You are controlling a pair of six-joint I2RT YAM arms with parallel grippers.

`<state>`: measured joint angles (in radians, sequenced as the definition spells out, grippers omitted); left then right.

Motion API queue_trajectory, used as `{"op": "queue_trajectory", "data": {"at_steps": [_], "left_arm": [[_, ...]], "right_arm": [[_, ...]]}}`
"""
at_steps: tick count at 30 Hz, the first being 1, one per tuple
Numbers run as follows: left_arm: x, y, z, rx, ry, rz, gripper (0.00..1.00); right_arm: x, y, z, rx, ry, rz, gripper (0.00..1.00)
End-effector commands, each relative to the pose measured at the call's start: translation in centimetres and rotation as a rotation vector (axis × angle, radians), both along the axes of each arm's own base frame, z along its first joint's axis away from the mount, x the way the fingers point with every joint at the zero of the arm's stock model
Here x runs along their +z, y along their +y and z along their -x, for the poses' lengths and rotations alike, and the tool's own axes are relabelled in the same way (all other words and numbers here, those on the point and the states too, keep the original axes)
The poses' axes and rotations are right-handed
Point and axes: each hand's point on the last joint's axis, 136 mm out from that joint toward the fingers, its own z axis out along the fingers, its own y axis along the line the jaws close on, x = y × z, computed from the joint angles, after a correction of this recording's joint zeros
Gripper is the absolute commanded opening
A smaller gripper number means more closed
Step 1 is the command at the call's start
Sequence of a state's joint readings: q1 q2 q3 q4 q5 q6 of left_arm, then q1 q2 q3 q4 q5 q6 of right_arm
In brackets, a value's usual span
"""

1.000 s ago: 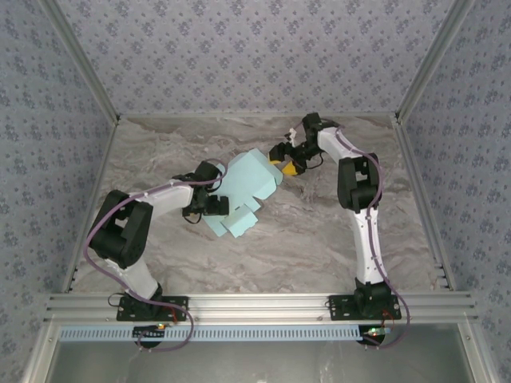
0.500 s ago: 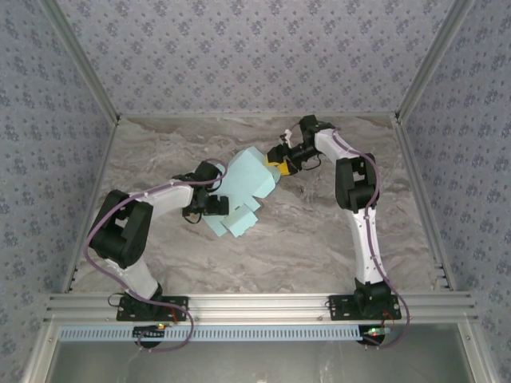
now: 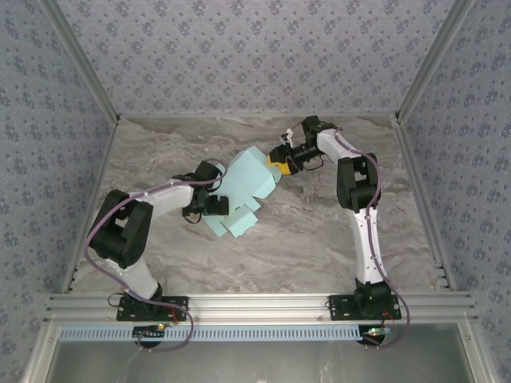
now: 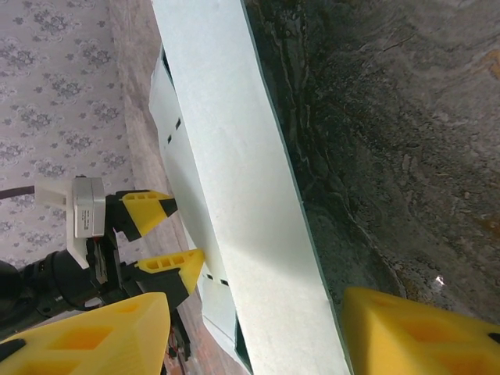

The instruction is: Fold the paper box

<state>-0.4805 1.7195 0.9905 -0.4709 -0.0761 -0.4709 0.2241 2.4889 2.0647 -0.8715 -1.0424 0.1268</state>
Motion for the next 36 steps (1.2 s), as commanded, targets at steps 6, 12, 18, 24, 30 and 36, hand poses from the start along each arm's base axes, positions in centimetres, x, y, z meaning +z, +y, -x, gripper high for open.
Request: {"op": "queue_trajectory", "data": {"at_steps": [6, 12, 18, 24, 30, 36], "left_arm": [[-1.0, -0.6, 0.4, -0.030, 0.043, 0.005, 0.99], [-0.5, -1.0, -0.2, -0.031, 0.031, 0.016, 0.99], [-0.5, -1.2, -0.3, -0.028, 0.031, 0.022, 0.99], [-0.5, -1.3, -0.3, -0.029, 0.030, 0.024, 0.99], [0.7, -1.5, -0.7, -0.032, 0.010, 0.035, 0.99], [4.9, -1.9, -1.9, -0.031, -0.077, 0.066, 0.99]], "right_arm": [[3.1, -0.1, 1.2, 0.048, -0.037, -0.062, 0.48], [3.2, -0.3, 1.6, 0.060, -0.034, -0.070, 0.45], [2.8, -0.4, 2.0, 0.065, -0.027, -0.057, 0.38], [2.0, -0.7, 2.1, 0.067, -0.032, -0.015, 0.28], [2.5, -1.0, 2.2, 0.067, -0.042, -0.025, 0.17], [3.7, -1.3, 2.4, 0.071, -0.092, -0.012, 0.06]]}}
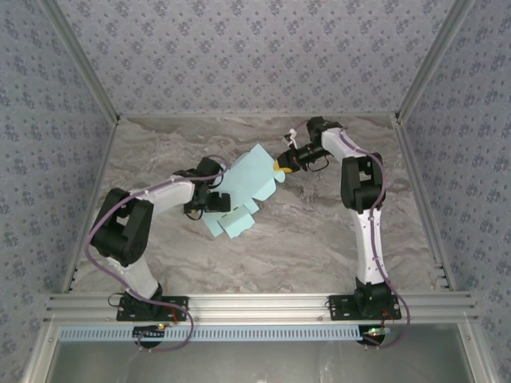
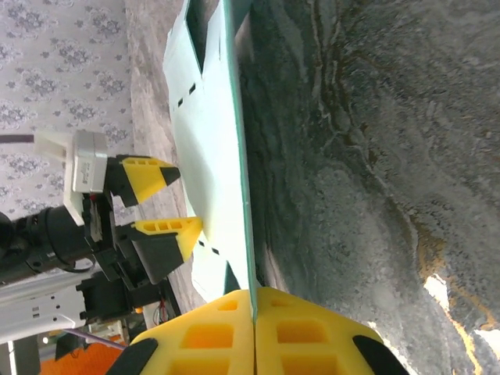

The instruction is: Fold the paper box

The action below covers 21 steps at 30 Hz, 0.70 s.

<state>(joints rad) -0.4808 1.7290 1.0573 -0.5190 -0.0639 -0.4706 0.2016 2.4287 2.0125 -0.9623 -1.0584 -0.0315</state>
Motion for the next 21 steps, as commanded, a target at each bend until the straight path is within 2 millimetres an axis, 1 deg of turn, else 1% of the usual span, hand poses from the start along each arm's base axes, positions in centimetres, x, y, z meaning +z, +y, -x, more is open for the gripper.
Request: {"op": "queue_trajectory", "data": {"at_steps": [1, 3, 5, 7, 9, 11, 13, 16, 19, 21], "left_arm": [[4.7, -1.2, -1.2, -0.024, -0.096, 0.060, 0.99], [7.0, -1.2, -1.5, -0.017, -0.145, 0.082, 0.99], [9.7, -1.0, -1.8, -0.003, -0.205, 0.107, 0.99], [12.4, -0.6, -2.1, 0.017, -0.269, 0.140, 0.99], [14.9, 0.0, -2.4, 0.039, -0.332, 0.169, 0.99], [17.3, 0.8, -2.5, 0.060, -0.410, 0.188, 0.99], [19.1, 1.8, -2.7, 0.089, -0.465, 0.206, 1.00], [20.8, 3.3, -2.9, 0.141, -0.509, 0.226, 0.99], [21.6, 5.1, -3.1, 0.194, -0.543, 0.221, 0.99], [21.8, 6.3, -3.1, 0.234, -0.567, 0.210, 0.99]], "right_arm": [[2.6, 0.1, 0.7, 0.012, -0.056, 0.009, 0.03], [3.2, 0.1, 0.8, 0.010, -0.104, 0.042, 0.02], [4.1, -0.1, 0.9, 0.011, -0.175, 0.097, 0.02], [5.5, -0.1, 1.2, 0.018, -0.234, 0.119, 0.03], [7.0, -0.4, 1.0, 0.003, -0.291, 0.148, 0.02], [8.5, -0.9, 0.7, -0.008, -0.395, 0.220, 0.02], [9.8, -0.9, 0.9, 0.013, -0.528, 0.308, 0.01], [12.6, -0.5, 1.2, 0.055, -0.764, 0.417, 0.00], [15.2, -0.3, 1.2, 0.080, -1.005, 0.568, 0.00], [16.8, 0.6, 2.0, 0.154, -1.152, 0.636, 0.00]]}}
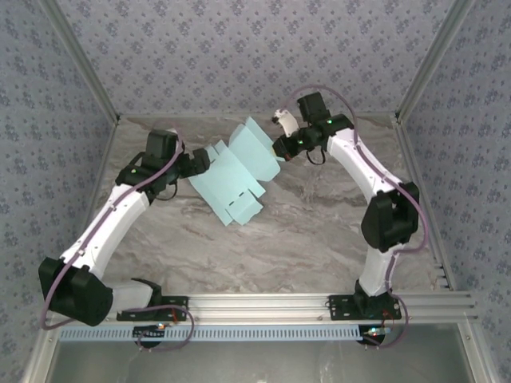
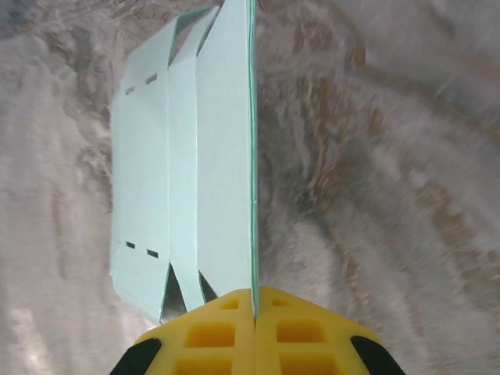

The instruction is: Fold the paper box

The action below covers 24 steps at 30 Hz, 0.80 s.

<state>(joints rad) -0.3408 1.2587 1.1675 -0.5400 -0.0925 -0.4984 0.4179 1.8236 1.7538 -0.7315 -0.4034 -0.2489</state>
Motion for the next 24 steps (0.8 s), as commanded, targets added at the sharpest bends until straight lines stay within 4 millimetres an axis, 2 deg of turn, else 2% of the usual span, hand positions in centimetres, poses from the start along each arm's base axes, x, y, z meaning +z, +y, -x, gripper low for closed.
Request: {"op": "queue_trajectory", "data": {"at_steps": [1, 5, 8, 13, 14, 16, 19, 21, 24], "left_arm": [[1.1, 2.0, 0.0, 0.083, -0.053, 0.013, 1.00], [1.0, 3.4, 0.3, 0.122, -0.088, 0.052, 0.99], [0.5, 3.8, 0.2, 0.139, -0.085, 0.063, 0.99], [-0.6, 4.0, -0.2, 0.156, -0.061, 0.067, 1.00], [-0.9, 4.2, -0.3, 0.162, -0.053, 0.067, 0.99], [-1.5, 4.4, -0.5, 0.181, -0.041, 0.072, 0.99], [-2.4, 4.8, -0.8, 0.204, -0.033, 0.081, 0.99], [-3.2, 4.4, -1.0, 0.192, -0.019, 0.096, 0.99], [-4.4, 2.6, -1.4, 0.129, 0.029, 0.157, 0.99]], "right_arm": [[3.2, -0.2, -0.7, 0.045, -0.336, 0.237, 0.00], [8.3, 0.1, 0.3, 0.038, -0.529, 0.365, 0.00], [11.7, -0.5, 0.0, -0.026, -0.663, 0.465, 0.00], [15.3, -1.2, -0.4, -0.127, -0.806, 0.580, 0.00], [15.4, -1.1, -0.2, -0.124, -0.828, 0.603, 0.00], [14.6, -0.5, 0.4, -0.085, -0.864, 0.653, 0.00], [11.2, 1.0, 2.2, 0.062, -0.918, 0.699, 0.00], [8.9, 1.6, 3.6, 0.149, -0.935, 0.680, 0.00], [7.5, 1.2, 4.2, 0.119, -0.893, 0.641, 0.00]]}}
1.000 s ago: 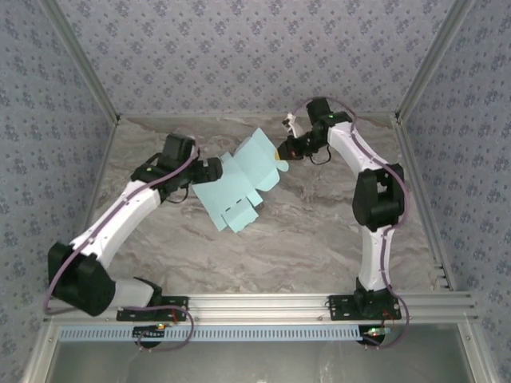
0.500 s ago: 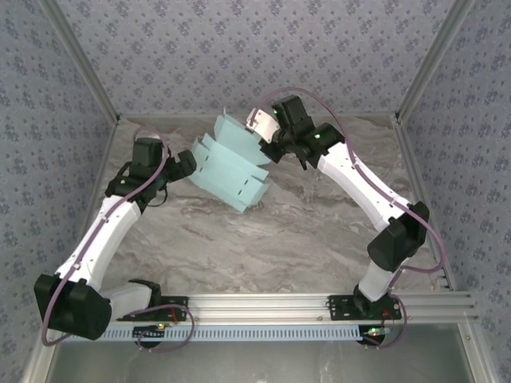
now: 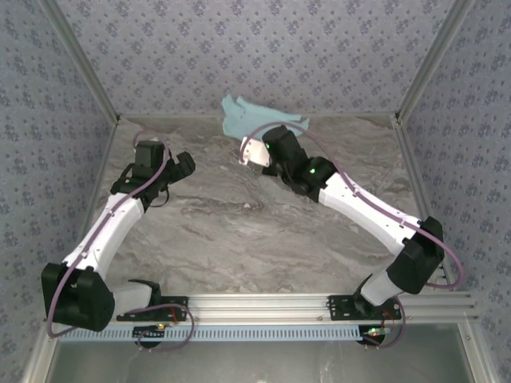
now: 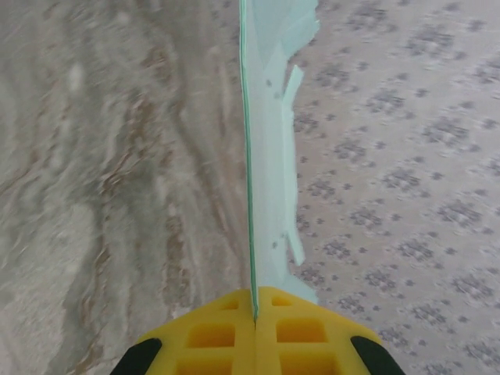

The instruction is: Fold the paper box

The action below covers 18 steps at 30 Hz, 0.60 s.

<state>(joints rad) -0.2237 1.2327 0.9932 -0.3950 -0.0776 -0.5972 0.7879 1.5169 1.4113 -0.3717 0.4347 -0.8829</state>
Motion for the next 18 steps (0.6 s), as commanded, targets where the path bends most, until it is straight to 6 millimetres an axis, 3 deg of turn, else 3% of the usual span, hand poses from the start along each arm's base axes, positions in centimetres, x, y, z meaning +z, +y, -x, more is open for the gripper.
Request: {"op": "queue_trajectory", "data": {"at_steps": [1, 4, 8, 10, 13, 14, 15, 16, 17, 18], "left_arm": [[-0.6, -2.2, -0.9, -0.064, 0.020, 0.104, 0.99], [-1.5, -3.7, -1.0, -0.107, 0.073, 0.174, 0.99], [-3.6, -3.4, -0.5, -0.093, 0.138, 0.156, 0.99], [-4.8, -3.3, -0.3, -0.097, 0.186, 0.149, 0.99], [-6.3, -3.7, -0.3, -0.116, 0.230, 0.155, 0.99], [-6.6, -3.7, -0.5, -0.113, 0.232, 0.155, 0.99], [-6.9, -3.8, -0.6, -0.113, 0.230, 0.157, 0.99], [-7.0, -3.7, -0.8, -0.111, 0.225, 0.156, 0.99], [-7.1, -3.9, -1.1, -0.116, 0.216, 0.156, 0.99], [-7.1, -4.1, -1.4, -0.130, 0.207, 0.157, 0.99]], "right_arm": [[1.2, 0.0, 0.0, -0.001, -0.063, -0.044, 0.00], [-4.0, 0.2, 1.9, 0.037, 0.038, 0.058, 0.00], [-11.9, -0.9, 6.2, 0.111, 0.243, 0.216, 0.02], [-13.9, -1.2, 8.8, 0.144, 0.383, 0.225, 0.07], [-14.7, -1.6, 11.6, 0.123, 0.556, 0.149, 0.32], [-14.4, -1.6, 12.1, 0.116, 0.597, 0.094, 0.33], [-13.7, -1.6, 12.2, 0.116, 0.623, 0.023, 0.49], [-12.9, -1.5, 12.3, 0.122, 0.635, -0.046, 0.92], [-11.7, -1.6, 12.0, 0.119, 0.640, -0.130, 1.00], [-10.5, -1.3, 12.1, 0.156, 0.664, -0.211, 1.00]]}}
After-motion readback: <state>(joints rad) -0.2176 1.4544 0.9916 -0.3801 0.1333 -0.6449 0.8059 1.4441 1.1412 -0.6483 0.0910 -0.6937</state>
